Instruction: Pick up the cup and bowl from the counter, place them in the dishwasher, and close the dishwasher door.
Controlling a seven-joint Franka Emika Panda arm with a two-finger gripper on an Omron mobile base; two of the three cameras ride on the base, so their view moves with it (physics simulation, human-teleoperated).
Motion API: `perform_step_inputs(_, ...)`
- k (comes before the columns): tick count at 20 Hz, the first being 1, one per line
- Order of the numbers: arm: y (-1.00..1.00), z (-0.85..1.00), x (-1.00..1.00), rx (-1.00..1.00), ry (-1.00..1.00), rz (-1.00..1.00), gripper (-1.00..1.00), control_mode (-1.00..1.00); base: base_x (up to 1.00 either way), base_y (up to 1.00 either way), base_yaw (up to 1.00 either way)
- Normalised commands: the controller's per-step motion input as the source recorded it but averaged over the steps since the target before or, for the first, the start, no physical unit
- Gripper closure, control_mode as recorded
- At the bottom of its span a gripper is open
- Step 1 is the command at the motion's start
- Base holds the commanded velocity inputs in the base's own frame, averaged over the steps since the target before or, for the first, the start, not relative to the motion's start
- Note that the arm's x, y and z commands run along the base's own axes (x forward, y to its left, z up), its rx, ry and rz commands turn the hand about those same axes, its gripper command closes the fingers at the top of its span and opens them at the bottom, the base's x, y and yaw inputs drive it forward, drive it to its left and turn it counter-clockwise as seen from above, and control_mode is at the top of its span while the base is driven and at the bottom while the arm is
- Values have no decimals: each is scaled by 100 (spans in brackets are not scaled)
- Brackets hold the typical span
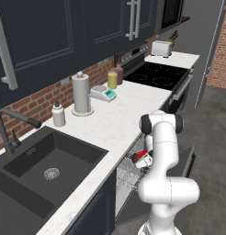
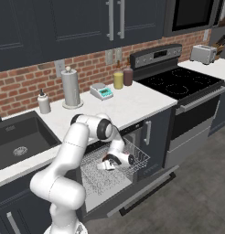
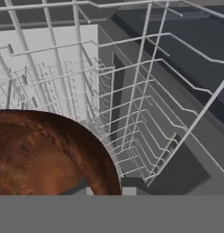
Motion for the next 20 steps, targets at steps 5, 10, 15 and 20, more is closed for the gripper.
perform_step_inputs(5,0,-27,5,1,12,-6,100,-100,0,0,0)
perform_step_inputs(10,0,-27,11,0,8,-7,100,-100,0,0,0)
perform_step_inputs(15,0,-24,20,0,8,-7,100,-100,0,0,0)
perform_step_inputs(20,3,-22,14,0,6,-5,100,-100,0,0,0)
